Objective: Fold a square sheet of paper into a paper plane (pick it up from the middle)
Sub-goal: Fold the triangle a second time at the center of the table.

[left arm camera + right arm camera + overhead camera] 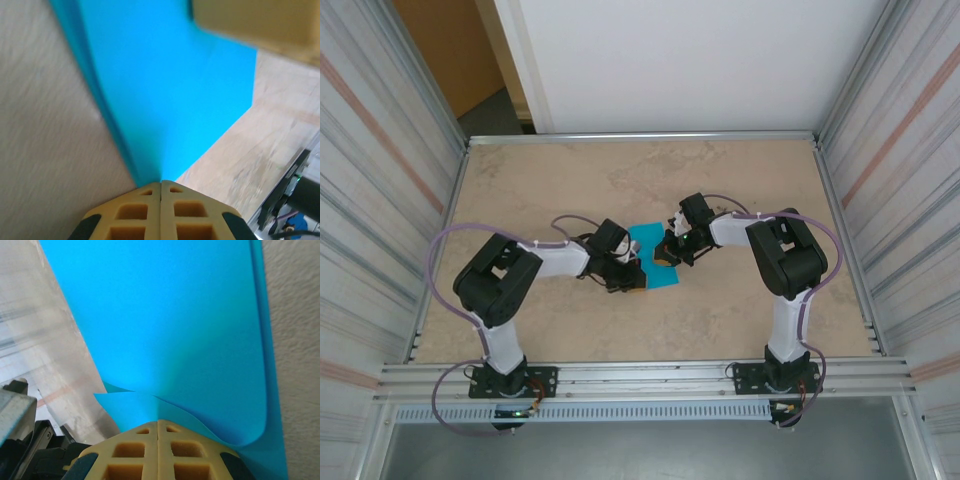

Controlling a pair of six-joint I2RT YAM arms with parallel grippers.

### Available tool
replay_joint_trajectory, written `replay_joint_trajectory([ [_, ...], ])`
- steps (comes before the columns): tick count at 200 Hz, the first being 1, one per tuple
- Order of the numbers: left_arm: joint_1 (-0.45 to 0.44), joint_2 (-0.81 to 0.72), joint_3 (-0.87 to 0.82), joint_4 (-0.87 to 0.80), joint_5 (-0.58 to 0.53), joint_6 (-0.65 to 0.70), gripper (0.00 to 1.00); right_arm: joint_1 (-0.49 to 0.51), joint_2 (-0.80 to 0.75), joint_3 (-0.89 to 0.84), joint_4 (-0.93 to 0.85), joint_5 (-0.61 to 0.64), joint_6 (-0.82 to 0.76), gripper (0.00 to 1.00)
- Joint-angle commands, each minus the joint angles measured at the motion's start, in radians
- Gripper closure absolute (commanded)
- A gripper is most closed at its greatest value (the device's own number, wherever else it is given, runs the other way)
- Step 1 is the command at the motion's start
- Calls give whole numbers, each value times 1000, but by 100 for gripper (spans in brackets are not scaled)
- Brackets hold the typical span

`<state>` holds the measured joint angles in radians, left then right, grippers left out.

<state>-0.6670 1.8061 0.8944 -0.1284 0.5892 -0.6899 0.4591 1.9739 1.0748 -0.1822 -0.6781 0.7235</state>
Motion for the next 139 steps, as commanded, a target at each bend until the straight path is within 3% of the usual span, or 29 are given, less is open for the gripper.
replay_joint_trajectory([
  [1,9,-45,-33,-200,-41,74,100,-23,79,-66,-157,193,-10,100],
  [34,17,-127,-2,-84,-43,-3,100,-21,77,-65,-157,189,-7,100],
  [62,17,-107,22,33,-56,-93,100,-22,75,-64,-153,187,-4,100],
  [139,9,21,84,46,-63,-142,100,-19,69,-53,-132,165,14,99],
])
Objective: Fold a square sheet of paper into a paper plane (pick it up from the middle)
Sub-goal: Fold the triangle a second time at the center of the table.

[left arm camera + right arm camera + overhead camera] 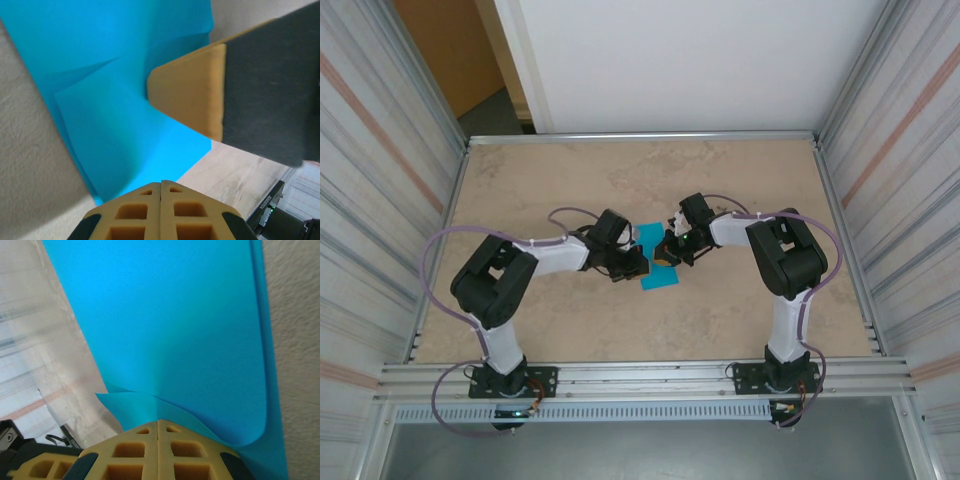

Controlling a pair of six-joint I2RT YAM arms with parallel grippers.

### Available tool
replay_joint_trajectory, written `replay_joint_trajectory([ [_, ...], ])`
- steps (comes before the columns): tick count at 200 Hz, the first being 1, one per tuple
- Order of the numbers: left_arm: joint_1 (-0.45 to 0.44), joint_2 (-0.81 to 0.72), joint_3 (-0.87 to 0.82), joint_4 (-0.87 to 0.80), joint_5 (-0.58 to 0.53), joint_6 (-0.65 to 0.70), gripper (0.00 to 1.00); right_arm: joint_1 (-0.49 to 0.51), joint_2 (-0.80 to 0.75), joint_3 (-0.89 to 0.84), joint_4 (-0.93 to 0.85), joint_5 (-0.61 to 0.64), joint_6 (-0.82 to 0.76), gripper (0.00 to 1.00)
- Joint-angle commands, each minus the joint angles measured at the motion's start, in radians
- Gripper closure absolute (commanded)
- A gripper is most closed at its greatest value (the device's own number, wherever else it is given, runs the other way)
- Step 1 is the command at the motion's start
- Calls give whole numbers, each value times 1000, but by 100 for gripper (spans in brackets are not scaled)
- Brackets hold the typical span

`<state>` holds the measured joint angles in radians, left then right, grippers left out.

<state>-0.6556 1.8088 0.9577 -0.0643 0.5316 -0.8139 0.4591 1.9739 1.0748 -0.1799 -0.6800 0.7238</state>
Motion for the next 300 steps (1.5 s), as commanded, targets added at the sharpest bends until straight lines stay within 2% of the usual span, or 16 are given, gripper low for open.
replay_joint_trajectory([
  [1,-3,20,20,-22,-6,-18,100,-18,69,-53,-135,166,14,99],
  [69,-3,47,-3,-154,-65,15,100,-9,-31,52,-125,53,18,97],
  [121,-3,65,14,-175,-64,25,100,45,-119,71,-168,97,-50,93],
  [172,-3,66,21,-190,-66,30,100,86,-102,25,-163,148,-36,96],
  [254,-2,44,50,-202,-53,39,100,89,-17,34,-174,146,-72,100],
  [300,-3,-16,65,-84,2,26,100,80,-2,1,-173,171,-69,100],
])
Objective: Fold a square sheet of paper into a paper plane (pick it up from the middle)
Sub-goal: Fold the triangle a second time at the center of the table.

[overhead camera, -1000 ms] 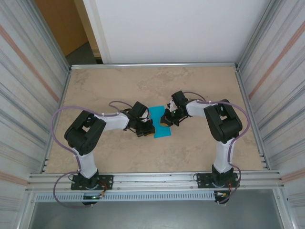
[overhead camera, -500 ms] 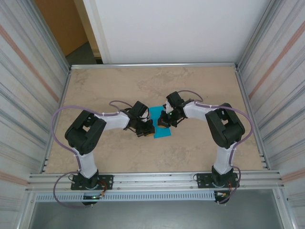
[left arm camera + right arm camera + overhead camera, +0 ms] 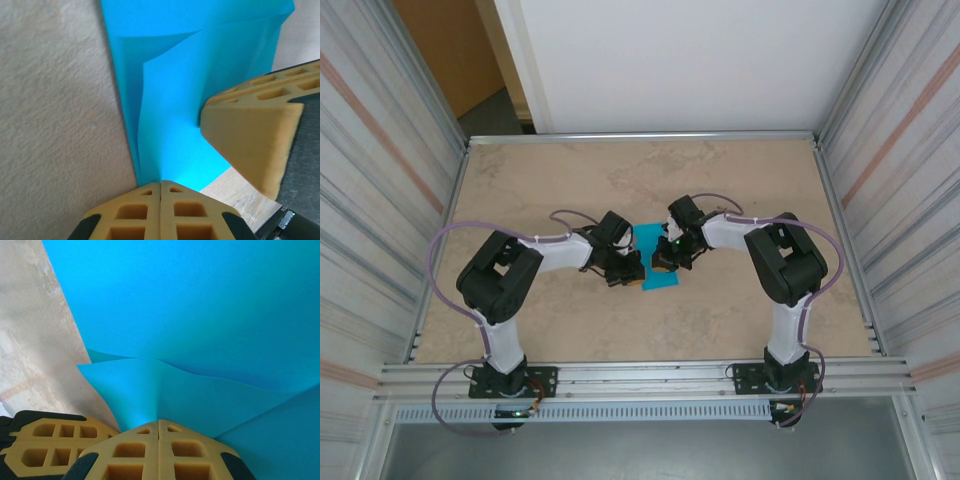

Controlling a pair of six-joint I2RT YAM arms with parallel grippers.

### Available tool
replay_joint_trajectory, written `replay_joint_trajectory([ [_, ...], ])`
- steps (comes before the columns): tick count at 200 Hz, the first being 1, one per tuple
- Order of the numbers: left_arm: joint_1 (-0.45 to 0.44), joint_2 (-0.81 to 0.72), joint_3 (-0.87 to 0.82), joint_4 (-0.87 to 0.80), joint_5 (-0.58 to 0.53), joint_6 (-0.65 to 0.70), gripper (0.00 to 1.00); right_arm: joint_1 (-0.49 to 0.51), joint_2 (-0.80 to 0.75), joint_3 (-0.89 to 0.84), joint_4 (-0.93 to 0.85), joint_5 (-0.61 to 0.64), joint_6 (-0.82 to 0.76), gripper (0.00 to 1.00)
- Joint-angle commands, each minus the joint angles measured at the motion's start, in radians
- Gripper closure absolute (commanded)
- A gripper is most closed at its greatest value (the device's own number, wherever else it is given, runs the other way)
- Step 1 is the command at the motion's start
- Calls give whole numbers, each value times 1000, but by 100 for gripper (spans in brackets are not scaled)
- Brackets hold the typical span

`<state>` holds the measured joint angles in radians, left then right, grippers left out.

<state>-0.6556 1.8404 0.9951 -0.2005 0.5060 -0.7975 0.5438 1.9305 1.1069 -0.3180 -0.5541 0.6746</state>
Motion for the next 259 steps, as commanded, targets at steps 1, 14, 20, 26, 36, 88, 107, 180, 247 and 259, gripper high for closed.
replay_joint_trajectory([
  [1,-3,-48,28,54,29,9,100,-5,42,-31,-35,45,-20,100],
  [14,-3,-34,29,67,30,2,100,-8,42,-40,-25,45,-17,100],
  [20,-3,-21,31,66,30,-2,100,-10,42,-43,-19,43,-14,100],
  [26,-3,-11,33,66,31,-7,100,-12,43,-45,-13,40,-12,100],
  [36,-3,6,36,64,31,-15,100,-15,43,-48,-6,32,-9,100],
  [88,-3,47,34,-42,-12,-24,100,-25,42,-72,23,30,-9,100],
  [107,-3,54,31,-103,-35,-35,100,-35,35,-74,33,49,-21,100],
  [180,7,66,-2,-212,-64,-60,100,-179,68,-9,81,47,-21,99],
  [247,7,32,97,-189,-15,3,100,-254,-1,41,14,57,-47,98],
  [259,7,14,130,-189,-5,13,100,-253,-44,34,1,61,-47,97],
])
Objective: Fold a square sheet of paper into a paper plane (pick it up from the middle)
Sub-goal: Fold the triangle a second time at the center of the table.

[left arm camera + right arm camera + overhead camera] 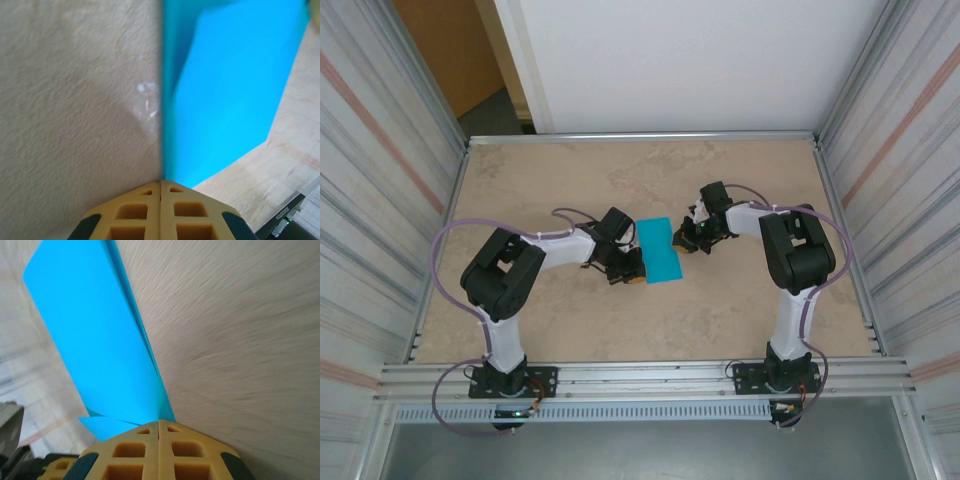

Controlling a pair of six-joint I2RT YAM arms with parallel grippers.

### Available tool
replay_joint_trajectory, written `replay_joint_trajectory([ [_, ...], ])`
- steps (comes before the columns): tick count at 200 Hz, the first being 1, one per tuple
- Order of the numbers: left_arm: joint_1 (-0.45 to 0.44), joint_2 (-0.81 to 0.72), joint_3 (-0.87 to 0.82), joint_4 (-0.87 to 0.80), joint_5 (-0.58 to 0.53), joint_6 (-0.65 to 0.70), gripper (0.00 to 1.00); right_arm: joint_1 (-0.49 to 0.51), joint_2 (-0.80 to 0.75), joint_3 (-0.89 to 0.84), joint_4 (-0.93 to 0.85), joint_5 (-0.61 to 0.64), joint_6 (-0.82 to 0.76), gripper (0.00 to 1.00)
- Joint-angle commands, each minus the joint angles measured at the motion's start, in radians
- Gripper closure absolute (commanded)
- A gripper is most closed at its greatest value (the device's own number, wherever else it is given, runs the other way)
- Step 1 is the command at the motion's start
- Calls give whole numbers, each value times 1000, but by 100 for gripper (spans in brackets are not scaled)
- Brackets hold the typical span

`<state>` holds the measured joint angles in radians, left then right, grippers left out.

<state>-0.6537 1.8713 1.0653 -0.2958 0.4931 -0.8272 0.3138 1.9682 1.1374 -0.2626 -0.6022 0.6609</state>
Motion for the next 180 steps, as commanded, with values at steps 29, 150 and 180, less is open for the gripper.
replay_joint_trajectory([
  [29,5,-58,99,-35,28,48,99,-9,-149,-33,-64,94,-27,92],
  [150,-29,28,150,90,-31,5,94,80,-57,-10,-35,39,-12,92],
  [180,-28,79,176,60,-33,6,95,77,-33,12,-32,39,-14,92],
])
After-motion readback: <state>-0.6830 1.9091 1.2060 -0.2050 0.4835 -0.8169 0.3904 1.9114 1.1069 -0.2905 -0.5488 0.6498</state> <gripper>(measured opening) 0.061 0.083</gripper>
